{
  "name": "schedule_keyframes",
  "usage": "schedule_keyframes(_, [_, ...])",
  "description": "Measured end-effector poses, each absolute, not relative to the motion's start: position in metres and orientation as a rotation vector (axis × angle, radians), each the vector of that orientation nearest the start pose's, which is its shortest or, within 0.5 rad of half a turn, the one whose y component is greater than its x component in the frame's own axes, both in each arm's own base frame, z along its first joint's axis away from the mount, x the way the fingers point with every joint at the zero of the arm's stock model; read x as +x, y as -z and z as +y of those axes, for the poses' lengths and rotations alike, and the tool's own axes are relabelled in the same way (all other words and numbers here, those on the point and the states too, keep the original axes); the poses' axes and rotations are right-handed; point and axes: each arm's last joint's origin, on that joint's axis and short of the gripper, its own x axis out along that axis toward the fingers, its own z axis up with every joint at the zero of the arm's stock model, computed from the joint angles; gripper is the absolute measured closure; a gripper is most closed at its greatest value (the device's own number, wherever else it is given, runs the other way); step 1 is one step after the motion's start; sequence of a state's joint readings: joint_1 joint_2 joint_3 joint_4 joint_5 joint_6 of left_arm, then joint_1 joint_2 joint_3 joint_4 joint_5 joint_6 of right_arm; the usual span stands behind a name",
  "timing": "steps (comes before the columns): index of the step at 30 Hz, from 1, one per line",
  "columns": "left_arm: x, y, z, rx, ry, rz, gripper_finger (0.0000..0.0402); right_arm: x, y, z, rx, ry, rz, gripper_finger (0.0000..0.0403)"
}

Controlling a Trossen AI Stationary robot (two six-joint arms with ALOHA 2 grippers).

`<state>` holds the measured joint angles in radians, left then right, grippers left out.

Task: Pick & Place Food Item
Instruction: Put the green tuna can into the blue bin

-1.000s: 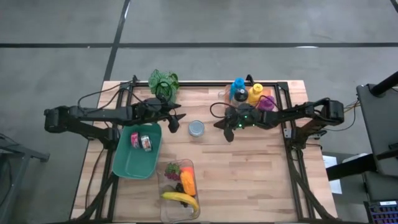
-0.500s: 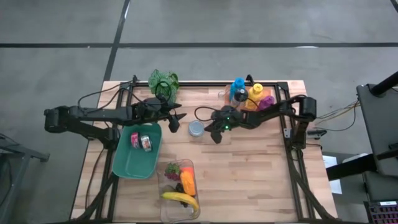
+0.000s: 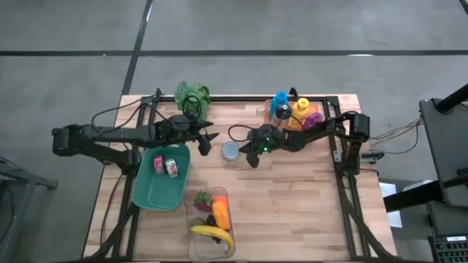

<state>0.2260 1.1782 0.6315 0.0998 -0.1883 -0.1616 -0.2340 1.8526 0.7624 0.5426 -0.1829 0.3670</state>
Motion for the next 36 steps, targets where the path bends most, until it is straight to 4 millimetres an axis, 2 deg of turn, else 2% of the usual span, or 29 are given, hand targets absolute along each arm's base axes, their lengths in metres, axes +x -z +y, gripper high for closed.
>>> schedule_keyframes(21, [0.2387,-0.2298,0.0605,-0.161,-0.444,0.416,0.0142,0.3366,-0.117,-0.0749,0.463,0.147,0.512,0.0391])
schedule_keyframes(36, [0.2387,-0.2298,0.0605,-0.161,-0.444,0.416,0.0142,0.3363,-0.1147,-0.0707,0.385,0.147,0.541,0.0391])
